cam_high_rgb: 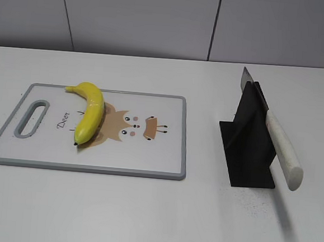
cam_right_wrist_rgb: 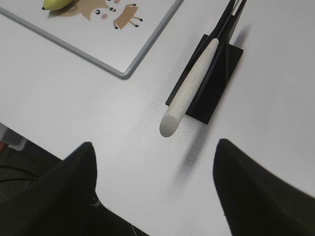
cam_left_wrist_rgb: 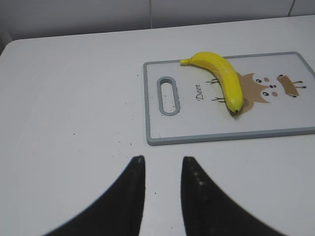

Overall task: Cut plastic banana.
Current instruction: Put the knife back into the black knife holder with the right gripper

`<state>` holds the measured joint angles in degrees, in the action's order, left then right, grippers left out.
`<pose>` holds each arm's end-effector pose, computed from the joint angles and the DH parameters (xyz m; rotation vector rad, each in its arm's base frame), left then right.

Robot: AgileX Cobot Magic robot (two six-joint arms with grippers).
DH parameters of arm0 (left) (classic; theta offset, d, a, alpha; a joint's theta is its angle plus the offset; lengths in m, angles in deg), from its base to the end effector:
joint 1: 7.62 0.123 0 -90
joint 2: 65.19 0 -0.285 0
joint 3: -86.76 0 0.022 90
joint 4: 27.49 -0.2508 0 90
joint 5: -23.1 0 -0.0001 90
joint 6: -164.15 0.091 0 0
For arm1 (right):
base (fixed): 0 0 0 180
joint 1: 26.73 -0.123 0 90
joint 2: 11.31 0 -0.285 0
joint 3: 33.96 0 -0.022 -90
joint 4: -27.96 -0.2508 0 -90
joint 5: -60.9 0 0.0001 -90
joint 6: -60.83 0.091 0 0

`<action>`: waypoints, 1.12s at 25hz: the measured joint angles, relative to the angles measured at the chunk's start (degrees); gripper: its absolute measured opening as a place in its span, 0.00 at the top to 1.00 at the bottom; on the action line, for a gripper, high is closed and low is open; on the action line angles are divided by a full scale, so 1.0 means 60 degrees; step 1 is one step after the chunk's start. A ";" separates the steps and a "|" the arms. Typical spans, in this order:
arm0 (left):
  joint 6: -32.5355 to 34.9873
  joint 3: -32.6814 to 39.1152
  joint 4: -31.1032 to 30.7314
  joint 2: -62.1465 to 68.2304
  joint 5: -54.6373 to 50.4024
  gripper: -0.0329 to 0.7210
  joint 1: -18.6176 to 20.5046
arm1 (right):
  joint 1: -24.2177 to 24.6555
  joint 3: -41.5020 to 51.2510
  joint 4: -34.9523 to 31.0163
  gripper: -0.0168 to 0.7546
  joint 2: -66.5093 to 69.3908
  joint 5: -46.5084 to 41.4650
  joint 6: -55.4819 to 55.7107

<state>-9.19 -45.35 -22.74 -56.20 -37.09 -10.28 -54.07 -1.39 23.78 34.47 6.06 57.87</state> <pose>-0.0029 -0.0064 0.2817 0.1687 2.0339 -0.0555 0.0940 0.0547 0.3373 -0.5936 2.2649 0.3031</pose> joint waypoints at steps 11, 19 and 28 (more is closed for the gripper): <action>0.0000 0.0000 0.0000 0.0000 0.0010 0.64 0.0000 | -0.0002 0.3121 0.0003 0.24 -0.3746 0.1100 -0.0455; 0.0000 0.0000 0.0000 0.0000 0.0017 0.64 0.0000 | -0.0002 0.3202 -0.0013 0.24 -0.4777 0.0657 -0.0470; 0.0000 0.0000 0.0000 0.0000 0.0020 0.64 0.0000 | -0.0002 0.3404 -0.0013 0.24 -0.5844 0.0179 -0.0470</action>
<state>-9.19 -45.35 -22.74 -56.20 -36.97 -10.28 -54.08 19.03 23.70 -0.60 7.13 55.04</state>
